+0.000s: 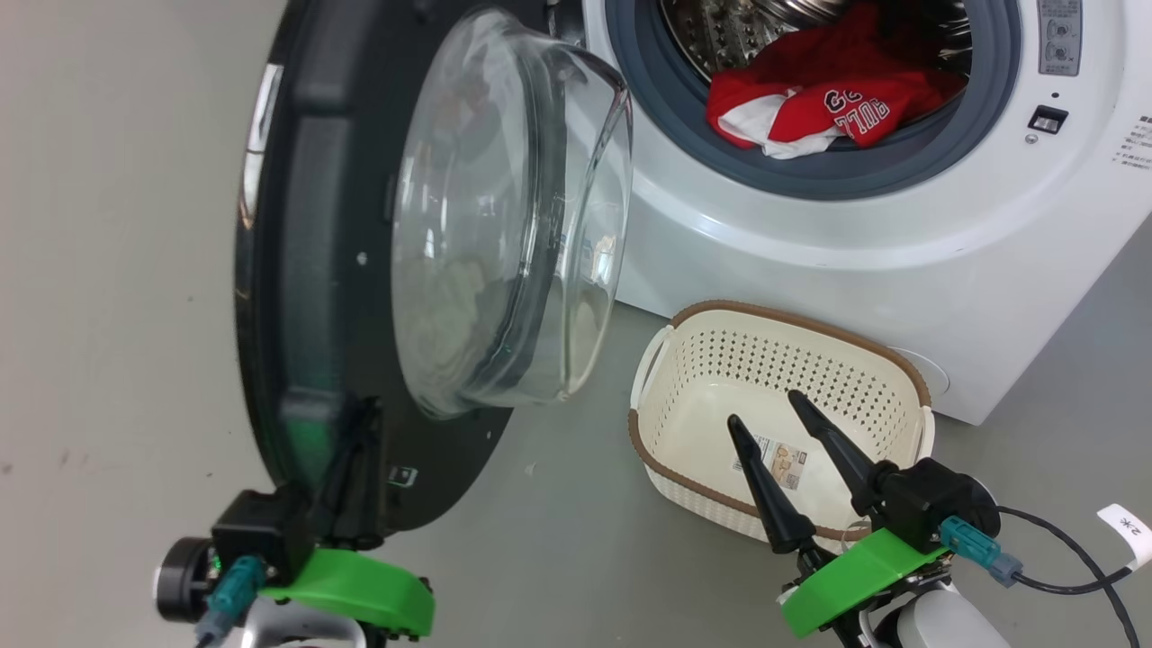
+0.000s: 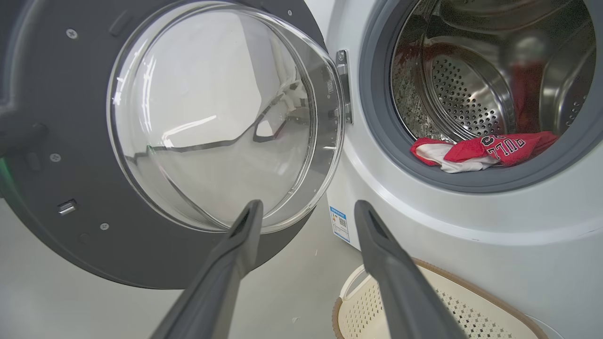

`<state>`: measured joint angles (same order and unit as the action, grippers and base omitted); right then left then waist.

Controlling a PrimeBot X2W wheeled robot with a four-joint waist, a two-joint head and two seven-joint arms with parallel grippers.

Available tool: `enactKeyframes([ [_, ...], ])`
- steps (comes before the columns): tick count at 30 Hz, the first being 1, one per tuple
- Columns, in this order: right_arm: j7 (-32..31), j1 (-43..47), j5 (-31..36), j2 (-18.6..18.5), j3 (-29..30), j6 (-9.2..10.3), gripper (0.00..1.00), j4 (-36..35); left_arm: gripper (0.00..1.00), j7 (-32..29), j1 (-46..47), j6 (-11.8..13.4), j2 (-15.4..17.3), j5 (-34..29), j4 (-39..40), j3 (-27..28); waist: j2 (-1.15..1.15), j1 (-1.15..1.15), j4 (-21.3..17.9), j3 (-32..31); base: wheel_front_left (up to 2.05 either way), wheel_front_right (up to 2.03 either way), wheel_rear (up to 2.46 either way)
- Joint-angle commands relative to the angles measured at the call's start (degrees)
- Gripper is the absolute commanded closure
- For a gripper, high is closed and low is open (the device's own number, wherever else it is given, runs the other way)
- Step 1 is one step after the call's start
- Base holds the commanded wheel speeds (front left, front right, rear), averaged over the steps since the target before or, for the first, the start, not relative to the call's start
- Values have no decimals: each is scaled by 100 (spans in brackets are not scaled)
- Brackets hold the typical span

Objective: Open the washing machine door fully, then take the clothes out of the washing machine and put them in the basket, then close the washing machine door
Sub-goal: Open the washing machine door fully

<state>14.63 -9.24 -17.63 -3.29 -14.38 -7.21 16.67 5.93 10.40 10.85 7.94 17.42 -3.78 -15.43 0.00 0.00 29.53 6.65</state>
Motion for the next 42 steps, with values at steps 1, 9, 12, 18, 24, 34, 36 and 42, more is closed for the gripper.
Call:
enactKeyframes([
  [1,24,2,15,41,-162,-28,0,-118,100,101,99,144,209,48,-6,383,0,0,-11,36,0,0,0],
  [9,-41,-10,29,41,-165,-28,0,-128,100,427,243,262,176,130,-352,589,0,0,-18,130,0,0,0],
  [12,-76,-20,33,41,-167,-28,0,-142,100,524,365,255,154,179,-558,640,0,0,-22,166,0,0,0],
  [18,-160,-25,69,41,-212,-28,0,-207,100,676,595,333,167,146,-899,724,0,0,-35,236,0,0,0],
  [24,-288,-22,177,41,-222,-28,0,-371,100,790,779,338,169,254,-1165,900,0,0,-30,346,0,0,0],
  [34,-489,46,365,41,-165,-28,0,-604,100,889,1160,263,257,330,-1703,1193,0,0,19,434,0,0,0],
  [36,-523,63,385,41,-165,-28,0,-637,100,897,1226,288,282,292,-1804,1247,0,0,18,442,0,0,0],
  [42,-603,101,426,41,-160,-28,0,-725,100,905,1403,251,258,303,-1942,1498,0,0,5,485,0,0,0],
])
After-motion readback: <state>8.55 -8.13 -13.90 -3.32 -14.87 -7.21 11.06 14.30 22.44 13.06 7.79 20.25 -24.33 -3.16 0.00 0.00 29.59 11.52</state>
